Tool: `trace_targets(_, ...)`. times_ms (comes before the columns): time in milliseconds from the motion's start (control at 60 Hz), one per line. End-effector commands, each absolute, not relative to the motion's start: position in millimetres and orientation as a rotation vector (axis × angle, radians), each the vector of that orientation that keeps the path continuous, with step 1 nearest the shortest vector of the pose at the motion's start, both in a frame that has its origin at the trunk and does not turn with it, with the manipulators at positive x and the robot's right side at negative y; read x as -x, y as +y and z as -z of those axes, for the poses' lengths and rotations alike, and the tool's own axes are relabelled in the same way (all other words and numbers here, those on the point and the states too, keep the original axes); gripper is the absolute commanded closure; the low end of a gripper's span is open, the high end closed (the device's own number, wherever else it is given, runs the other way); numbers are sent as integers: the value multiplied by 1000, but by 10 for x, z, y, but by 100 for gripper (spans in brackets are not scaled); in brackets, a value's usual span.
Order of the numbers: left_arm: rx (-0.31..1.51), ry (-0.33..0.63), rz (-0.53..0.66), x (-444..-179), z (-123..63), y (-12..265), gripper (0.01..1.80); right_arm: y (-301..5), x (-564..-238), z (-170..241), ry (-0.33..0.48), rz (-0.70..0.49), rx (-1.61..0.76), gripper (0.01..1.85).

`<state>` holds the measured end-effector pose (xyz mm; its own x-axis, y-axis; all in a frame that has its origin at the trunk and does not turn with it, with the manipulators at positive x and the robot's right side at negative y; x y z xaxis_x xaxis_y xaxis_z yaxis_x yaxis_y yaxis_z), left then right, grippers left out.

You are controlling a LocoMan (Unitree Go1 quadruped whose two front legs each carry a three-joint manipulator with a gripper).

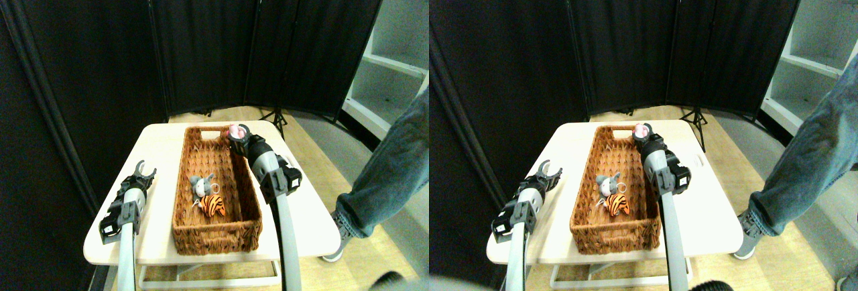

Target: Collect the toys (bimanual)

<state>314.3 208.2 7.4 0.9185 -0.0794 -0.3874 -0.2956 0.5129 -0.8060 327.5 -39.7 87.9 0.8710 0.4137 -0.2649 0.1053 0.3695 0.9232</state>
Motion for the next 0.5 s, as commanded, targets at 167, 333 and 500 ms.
trace_targets(167,1046,370,-104,-3176,-104,2083,154,-287,-3285,-728,505,-243,-1158,185)
trace_targets(333,1030,367,-101,-3176,-109,2090,154,-340,-3272,-709,584,-218,-1159,137)
trace_targets(500,1050,364,-104,-3180,-115,2086,153,-394,-3265,-720,598,-190,-1165,105)
